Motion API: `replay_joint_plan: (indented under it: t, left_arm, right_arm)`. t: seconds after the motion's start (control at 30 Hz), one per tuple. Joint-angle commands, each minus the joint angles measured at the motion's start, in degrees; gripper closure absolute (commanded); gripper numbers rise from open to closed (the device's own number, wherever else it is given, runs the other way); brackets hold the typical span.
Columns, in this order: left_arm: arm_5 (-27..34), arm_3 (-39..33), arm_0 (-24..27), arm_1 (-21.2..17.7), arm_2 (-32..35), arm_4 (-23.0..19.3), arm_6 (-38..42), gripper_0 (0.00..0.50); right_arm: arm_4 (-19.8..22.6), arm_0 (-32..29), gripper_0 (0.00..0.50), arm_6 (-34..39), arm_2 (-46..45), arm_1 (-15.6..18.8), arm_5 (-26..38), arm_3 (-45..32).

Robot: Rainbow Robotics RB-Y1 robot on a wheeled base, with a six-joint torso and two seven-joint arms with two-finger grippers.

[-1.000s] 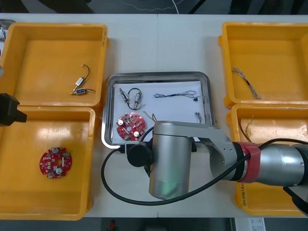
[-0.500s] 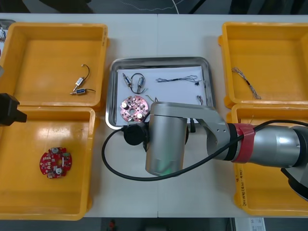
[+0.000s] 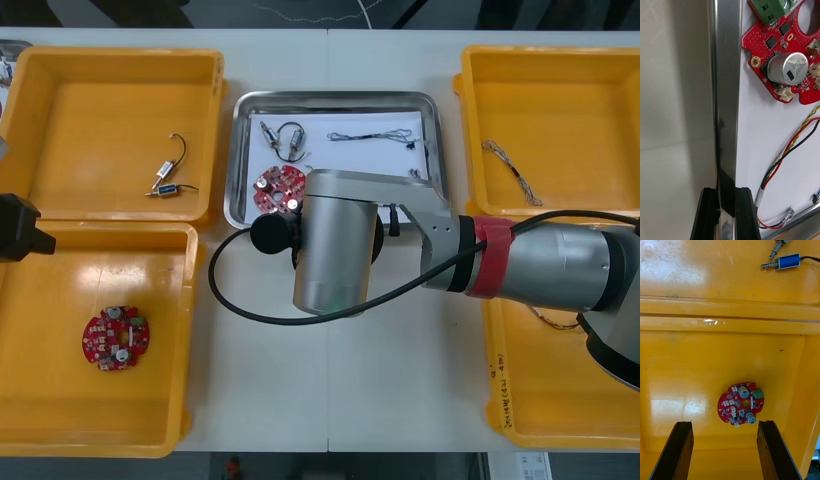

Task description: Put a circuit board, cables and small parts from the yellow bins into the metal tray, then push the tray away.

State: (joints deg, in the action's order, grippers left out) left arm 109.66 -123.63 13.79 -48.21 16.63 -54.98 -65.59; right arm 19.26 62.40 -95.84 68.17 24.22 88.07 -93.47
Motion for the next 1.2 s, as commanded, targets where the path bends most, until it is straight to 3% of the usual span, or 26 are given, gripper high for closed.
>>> replay_joint_plan:
  t: [0.03,0.57,0.83,1.2]
  left_arm:
    - [0.3,-0.3,-1.0,-2.7,1.8,-0.5,-5.0,0.000]
    - [0.3,-0.3,-1.0,-2.7,1.8,-0.5,-5.0,0.000]
    - [0.3,-0.3,-1.0,-2.7,1.8,-0.5,-5.0,0.000]
    - [0.3,-0.3,-1.0,-2.7,1.8,-0.5,-5.0,0.000]
  right_arm:
    - [0.6,4.0,0.500,1.7,-0.9,-1.6,-3.4,2.3]
    - [0.7,7.6,0.500,0.2,-2.0,-2.2,-9.1,9.9]
    - [1.0,8.9,0.500,-1.2,-1.9,-2.2,-17.2,16.0]
    - [1.2,10.7,0.500,-4.5,-1.9,-2.3,-22.7,21.8]
